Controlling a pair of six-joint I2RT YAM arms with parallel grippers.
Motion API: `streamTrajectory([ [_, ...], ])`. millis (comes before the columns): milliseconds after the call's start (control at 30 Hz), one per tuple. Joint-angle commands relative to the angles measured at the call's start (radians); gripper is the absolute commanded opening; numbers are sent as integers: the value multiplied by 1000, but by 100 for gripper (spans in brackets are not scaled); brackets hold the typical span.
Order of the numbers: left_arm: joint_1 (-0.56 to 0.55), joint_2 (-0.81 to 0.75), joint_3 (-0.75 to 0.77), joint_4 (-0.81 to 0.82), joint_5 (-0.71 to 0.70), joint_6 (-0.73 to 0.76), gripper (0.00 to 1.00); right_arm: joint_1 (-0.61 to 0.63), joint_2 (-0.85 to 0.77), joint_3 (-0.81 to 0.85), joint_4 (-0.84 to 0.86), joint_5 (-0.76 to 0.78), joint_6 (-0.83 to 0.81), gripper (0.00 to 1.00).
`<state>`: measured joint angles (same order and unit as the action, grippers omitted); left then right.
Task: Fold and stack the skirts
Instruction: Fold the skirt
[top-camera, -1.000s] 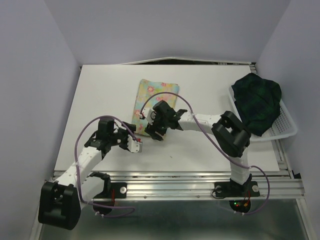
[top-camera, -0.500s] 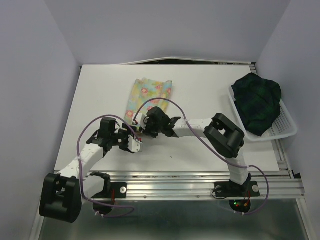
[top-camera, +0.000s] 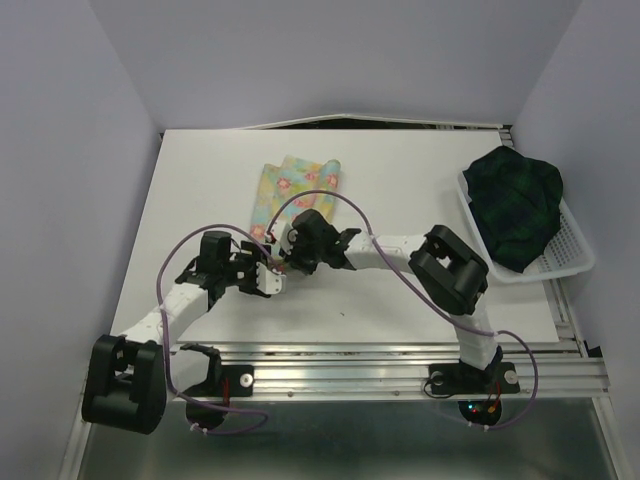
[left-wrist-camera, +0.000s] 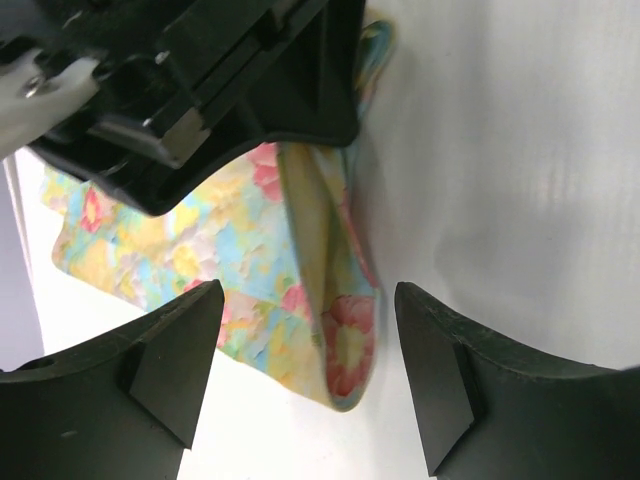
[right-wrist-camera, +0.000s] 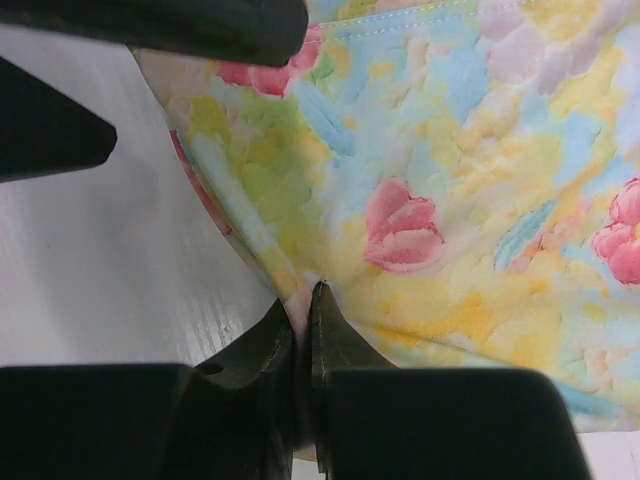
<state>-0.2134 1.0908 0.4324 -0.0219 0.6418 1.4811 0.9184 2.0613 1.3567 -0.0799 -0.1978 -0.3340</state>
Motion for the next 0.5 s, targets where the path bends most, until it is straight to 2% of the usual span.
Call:
streamTrajectory([
  [0, 8, -3, -26, 100, -5, -24, 81, -6, -21, 7, -165, -63, 55, 1],
  [300, 8, 12, -14, -5, 13, 108, 81, -55, -13, 88, -224, -202, 161, 1],
  [467, 8, -9, 11, -68, 65, 105, 81, -64, 10, 137, -258, -221, 159, 1],
])
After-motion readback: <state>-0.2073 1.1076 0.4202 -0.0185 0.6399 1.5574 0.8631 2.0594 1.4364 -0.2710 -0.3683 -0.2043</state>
